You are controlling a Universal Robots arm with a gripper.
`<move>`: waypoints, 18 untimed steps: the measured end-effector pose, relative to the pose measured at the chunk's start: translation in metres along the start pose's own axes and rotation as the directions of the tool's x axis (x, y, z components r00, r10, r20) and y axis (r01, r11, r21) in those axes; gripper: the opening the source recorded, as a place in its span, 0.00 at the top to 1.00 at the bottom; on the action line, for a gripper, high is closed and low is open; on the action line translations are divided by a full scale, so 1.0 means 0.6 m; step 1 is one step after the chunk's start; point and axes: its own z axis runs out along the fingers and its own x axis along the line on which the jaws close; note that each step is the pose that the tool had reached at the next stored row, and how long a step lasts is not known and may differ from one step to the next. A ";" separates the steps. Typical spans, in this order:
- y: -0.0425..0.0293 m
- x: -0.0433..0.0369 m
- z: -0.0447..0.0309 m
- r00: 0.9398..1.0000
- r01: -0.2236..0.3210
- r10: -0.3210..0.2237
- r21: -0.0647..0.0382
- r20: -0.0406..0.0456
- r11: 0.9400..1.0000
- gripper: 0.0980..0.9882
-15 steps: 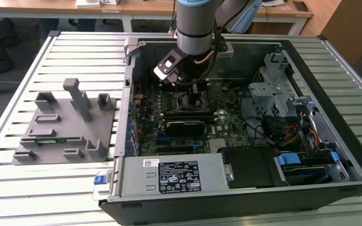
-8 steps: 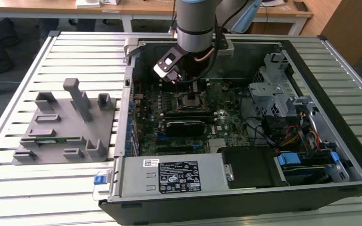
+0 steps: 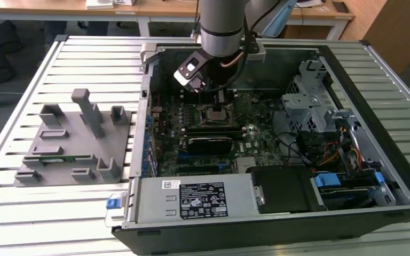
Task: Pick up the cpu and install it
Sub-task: 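Place the cpu into insertion slot, then close the cpu cover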
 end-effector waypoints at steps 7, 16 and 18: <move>0.000 0.000 -0.009 1.000 0.000 0.000 0.000 0.000 1.000 0.99; 0.001 0.000 -0.025 1.000 0.000 0.000 0.000 0.000 1.000 0.99; 0.002 0.002 -0.030 1.000 0.000 0.000 0.000 0.000 1.000 0.99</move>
